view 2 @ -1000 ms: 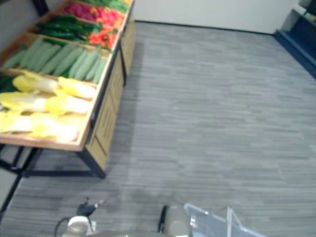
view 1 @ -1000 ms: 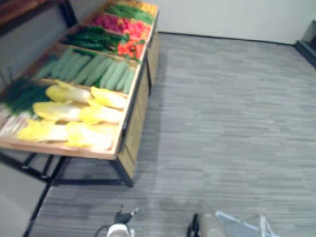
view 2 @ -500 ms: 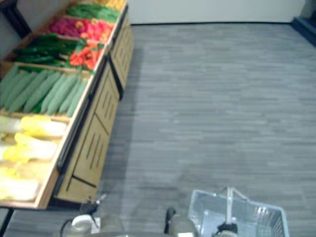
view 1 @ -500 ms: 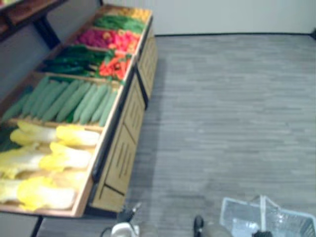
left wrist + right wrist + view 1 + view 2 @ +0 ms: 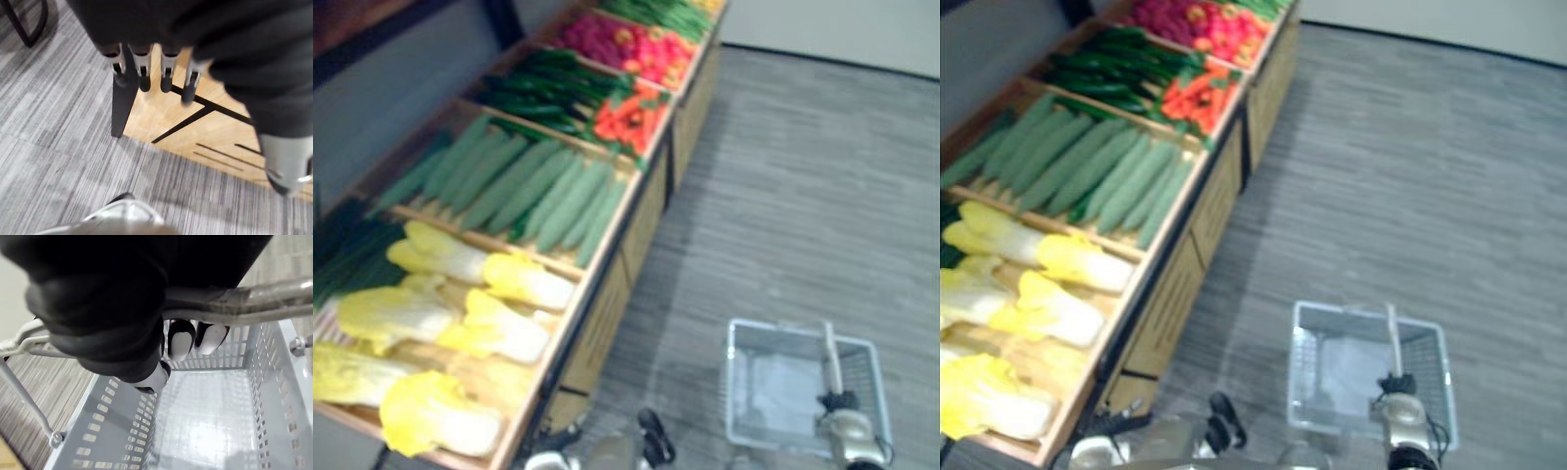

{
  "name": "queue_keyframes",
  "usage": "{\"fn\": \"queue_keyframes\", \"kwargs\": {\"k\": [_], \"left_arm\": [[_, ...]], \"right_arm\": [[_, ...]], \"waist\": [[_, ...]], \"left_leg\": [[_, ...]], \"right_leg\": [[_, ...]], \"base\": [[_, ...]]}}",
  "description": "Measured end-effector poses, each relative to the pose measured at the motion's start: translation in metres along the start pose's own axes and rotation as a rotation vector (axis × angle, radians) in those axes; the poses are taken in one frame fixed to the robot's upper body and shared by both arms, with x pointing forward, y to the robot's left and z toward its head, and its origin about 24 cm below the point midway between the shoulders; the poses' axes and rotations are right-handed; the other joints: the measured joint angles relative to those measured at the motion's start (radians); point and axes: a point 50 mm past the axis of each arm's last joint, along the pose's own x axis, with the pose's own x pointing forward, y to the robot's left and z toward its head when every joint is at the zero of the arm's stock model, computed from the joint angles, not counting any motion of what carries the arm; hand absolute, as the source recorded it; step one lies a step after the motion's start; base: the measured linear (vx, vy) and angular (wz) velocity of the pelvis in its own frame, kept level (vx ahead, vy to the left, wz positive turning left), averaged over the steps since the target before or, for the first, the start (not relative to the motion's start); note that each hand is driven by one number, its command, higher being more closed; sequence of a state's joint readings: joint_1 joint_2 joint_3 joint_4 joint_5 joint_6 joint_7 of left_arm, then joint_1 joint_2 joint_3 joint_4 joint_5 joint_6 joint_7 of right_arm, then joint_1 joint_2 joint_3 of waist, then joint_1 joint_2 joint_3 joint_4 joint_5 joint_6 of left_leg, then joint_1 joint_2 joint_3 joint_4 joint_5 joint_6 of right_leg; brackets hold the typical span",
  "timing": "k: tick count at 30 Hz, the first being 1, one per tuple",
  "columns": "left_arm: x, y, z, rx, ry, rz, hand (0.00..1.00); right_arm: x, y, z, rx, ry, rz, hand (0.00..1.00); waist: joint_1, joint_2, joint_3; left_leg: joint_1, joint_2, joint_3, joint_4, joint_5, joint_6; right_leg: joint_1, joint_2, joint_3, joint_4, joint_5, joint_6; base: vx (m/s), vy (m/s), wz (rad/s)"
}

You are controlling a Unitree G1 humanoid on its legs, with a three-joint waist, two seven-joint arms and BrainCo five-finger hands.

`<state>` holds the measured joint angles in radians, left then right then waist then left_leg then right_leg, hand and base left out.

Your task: Pick vegetable in the basket

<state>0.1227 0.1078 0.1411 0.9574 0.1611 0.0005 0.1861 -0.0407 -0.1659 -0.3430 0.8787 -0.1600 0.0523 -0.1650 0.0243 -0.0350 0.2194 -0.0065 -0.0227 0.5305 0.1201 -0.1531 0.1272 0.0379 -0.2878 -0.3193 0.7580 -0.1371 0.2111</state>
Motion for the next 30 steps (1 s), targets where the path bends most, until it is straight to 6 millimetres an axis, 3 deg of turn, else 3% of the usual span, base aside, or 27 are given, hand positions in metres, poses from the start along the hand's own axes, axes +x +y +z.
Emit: {"fn": "queue_keyframes", "kwargs": {"k": [2,4,6,8,9,10,12,13,14,16,18,20,21,22,23,24,28,30], "left_arm": [[0.0,0.001,-0.004,0.014,0.018,-0.006,0.0],[-0.001,0.001,-0.006,0.02,0.023,-0.001,0.0],[-0.002,0.001,-0.002,0.012,-0.002,0.034,0.0],[-0.002,-0.001,0.006,-0.001,-0.036,0.04,0.0],[-0.001,-0.004,0.016,-0.015,-0.076,0.039,0.0],[-0.001,-0.005,0.02,-0.018,-0.088,0.039,0.0],[0.001,-0.002,0.032,-0.044,-0.13,0.045,0.0],[0.003,0.004,0.034,-0.057,-0.137,0.057,0.0],[0.001,-0.001,0.036,-0.068,-0.142,0.043,0.0],[0.0,0.003,0.035,-0.12,-0.145,0.067,0.0],[0.001,0.008,0.038,-0.155,-0.154,0.087,0.0],[0.001,0.01,0.043,-0.197,-0.165,0.094,0.0],[0.001,0.01,0.048,-0.235,-0.174,0.105,0.0],[0.001,0.01,0.05,-0.246,-0.178,0.111,0.0],[0.001,0.01,0.051,-0.258,-0.178,0.119,0.0],[0.001,0.011,0.051,-0.267,-0.176,0.133,0.0],[0.0,0.029,0.067,-0.308,-0.25,0.186,0.0],[-0.012,0.042,0.107,-0.32,-0.434,0.213,0.0]], "right_arm": [[-0.001,0.009,0.005,0.019,-0.016,0.021,1.0],[-0.002,0.007,0.007,0.022,-0.039,0.013,1.0],[-0.004,0.0,0.002,0.02,-0.052,-0.009,1.0],[-0.005,-0.003,-0.002,0.021,-0.042,-0.022,1.0],[-0.005,-0.004,-0.006,0.035,-0.033,-0.036,1.0],[-0.005,-0.004,-0.007,0.042,-0.027,-0.041,1.0],[-0.006,-0.003,-0.012,0.095,0.0,-0.052,1.0],[-0.008,-0.003,-0.021,0.115,0.036,-0.061,1.0],[-0.01,-0.005,-0.03,0.152,0.071,-0.08,1.0],[-0.013,-0.005,-0.038,0.195,0.096,-0.095,1.0],[-0.016,-0.001,-0.045,0.214,0.115,-0.093,1.0],[-0.019,0.001,-0.045,0.224,0.105,-0.093,1.0],[-0.021,0.001,-0.049,0.231,0.113,-0.097,1.0],[-0.021,0.0,-0.051,0.238,0.12,-0.104,1.0],[-0.023,-0.006,-0.059,0.265,0.148,-0.132,1.0],[-0.024,-0.009,-0.065,0.28,0.172,-0.144,1.0],[-0.029,-0.008,-0.079,0.321,0.227,-0.158,1.0],[-0.031,-0.008,-0.082,0.333,0.235,-0.161,1.0]], "waist": [[-0.001,-0.003,-0.002],[-0.008,-0.002,-0.002],[-0.029,0.005,-0.002],[-0.034,0.009,-0.005],[-0.041,0.015,-0.006],[-0.042,0.016,-0.005],[-0.044,-0.004,-0.008],[-0.042,-0.03,0.002],[-0.027,-0.009,-0.009],[-0.016,0.007,-0.006],[-0.006,0.011,-0.008],[0.005,0.02,-0.015],[0.005,0.001,-0.009],[0.003,0.008,-0.012],[-0.008,0.008,-0.012],[-0.015,0.008,-0.011],[-0.027,-0.001,-0.015],[-0.035,-0.001,-0.019]], "left_leg": [[0.05,-0.006,-0.101,-0.015,0.001,0.002],[0.075,-0.012,-0.188,-0.022,0.001,0.001],[0.099,-0.019,-0.364,-0.022,0.005,-0.008],[0.097,-0.018,-0.445,-0.023,0.01,-0.024],[0.087,-0.018,-0.556,-0.026,0.019,-0.048],[0.08,-0.017,-0.603,-0.026,0.016,-0.061],[0.048,-0.03,-0.723,-0.012,0.003,-0.087],[0.02,-0.044,-0.777,0.026,-0.017,-0.12],[0.008,-0.018,-0.783,0.06,-0.011,-0.137],[-0.008,0.036,-0.791,0.086,-0.025,-0.184],[-0.022,0.077,-0.771,0.089,-0.023,-0.206],[-0.047,0.112,-0.667,0.076,-0.002,-0.211],[-0.058,0.15,-0.486,0.072,0.018,-0.187],[-0.06,0.171,-0.381,0.078,0.025,-0.175],[-0.052,0.216,-0.174,0.099,0.03,-0.169],[-0.043,0.226,-0.078,0.11,0.044,-0.188],[-0.005,0.165,-0.082,0.046,0.067,-0.175],[-0.001,0.114,-0.116,-0.042,0.125,-0.16]], "right_leg": [[-0.097,0.007,0.041,0.172,-0.024,-0.039],[-0.128,0.017,0.053,0.167,-0.055,-0.063],[-0.15,0.063,0.148,0.014,-0.101,-0.071],[-0.155,0.096,0.222,-0.094,-0.104,-0.076],[-0.154,0.126,0.308,-0.249,-0.103,-0.077],[-0.156,0.134,0.352,-0.305,-0.102,-0.075],[-0.151,0.144,0.461,-0.458,-0.096,-0.075],[-0.133,0.149,0.478,-0.471,-0.057,-0.052],[-0.132,0.169,0.43,-0.439,-0.081,-0.079],[-0.11,0.186,0.314,-0.402,-0.1,-0.113],[-0.08,0.204,0.236,-0.41,-0.107,-0.127],[-0.071,0.201,0.172,-0.418,-0.107,-0.128],[-0.062,0.181,0.124,-0.432,-0.106,-0.131],[-0.055,0.171,0.106,-0.436,-0.109,-0.136],[-0.038,0.155,0.074,-0.447,-0.11,-0.139],[-0.028,0.143,0.066,-0.446,-0.11,-0.138],[0.022,0.12,0.076,-0.508,-0.09,-0.121],[0.022,0.104,0.075,-0.545,-0.077,-0.104]], "base": [[0.44,-0.025,1.31],[0.27,-0.086,1.41],[0.33,-0.24,2.19],[0.18,-0.24,1.83],[0.11,-0.26,1.89],[0.12,-0.472,2.27],[0.07,-0.453,1.85],[0.08,-0.47,1.92],[0.12,-0.536,1.72],[0.14,-0.376,1.35],[0.1,-0.273,1.19],[0.08,-0.182,0.98],[0.07,-0.058,0.88],[0.09,-0.013,1.06],[0.07,0.036,0.8],[0.07,0.079,0.71],[0.04,0.143,0.44],[-0.03,0.112,0.51]]}}
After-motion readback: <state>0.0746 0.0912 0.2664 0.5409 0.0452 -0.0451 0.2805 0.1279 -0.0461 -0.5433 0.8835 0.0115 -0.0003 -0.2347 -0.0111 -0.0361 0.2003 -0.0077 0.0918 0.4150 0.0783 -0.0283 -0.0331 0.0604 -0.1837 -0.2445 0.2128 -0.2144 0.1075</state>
